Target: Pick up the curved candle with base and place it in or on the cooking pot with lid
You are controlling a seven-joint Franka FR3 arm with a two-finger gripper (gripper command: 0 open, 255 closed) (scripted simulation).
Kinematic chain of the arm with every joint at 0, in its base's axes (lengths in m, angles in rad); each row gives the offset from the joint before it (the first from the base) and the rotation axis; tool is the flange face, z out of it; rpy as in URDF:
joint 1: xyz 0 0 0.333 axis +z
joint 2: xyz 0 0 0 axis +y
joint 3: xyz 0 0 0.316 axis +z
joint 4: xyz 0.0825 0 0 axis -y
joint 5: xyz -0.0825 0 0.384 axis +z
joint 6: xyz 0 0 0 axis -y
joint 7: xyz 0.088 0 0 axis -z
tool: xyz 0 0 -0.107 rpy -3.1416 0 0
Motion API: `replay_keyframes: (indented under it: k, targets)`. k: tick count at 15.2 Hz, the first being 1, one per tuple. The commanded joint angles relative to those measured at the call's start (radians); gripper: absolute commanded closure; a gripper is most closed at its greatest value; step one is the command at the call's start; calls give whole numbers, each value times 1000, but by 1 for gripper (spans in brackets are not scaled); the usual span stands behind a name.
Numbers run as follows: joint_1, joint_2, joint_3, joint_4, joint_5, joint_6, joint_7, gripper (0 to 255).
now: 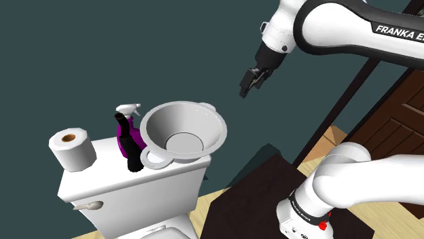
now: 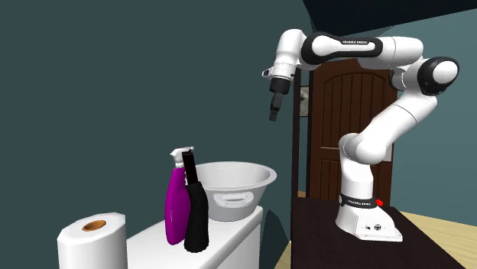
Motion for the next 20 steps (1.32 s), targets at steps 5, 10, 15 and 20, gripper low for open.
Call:
replay_keyframes:
  k: [5,10,15,20]
  targets:
    - [19,57,175,-34,38,170,163,0]
    - [1,144,330,-14,31,300,305,0]
    - [-63,261,508,44,-28,414,468,0]
    - [-197,402,731,142,-162,494,667,0]
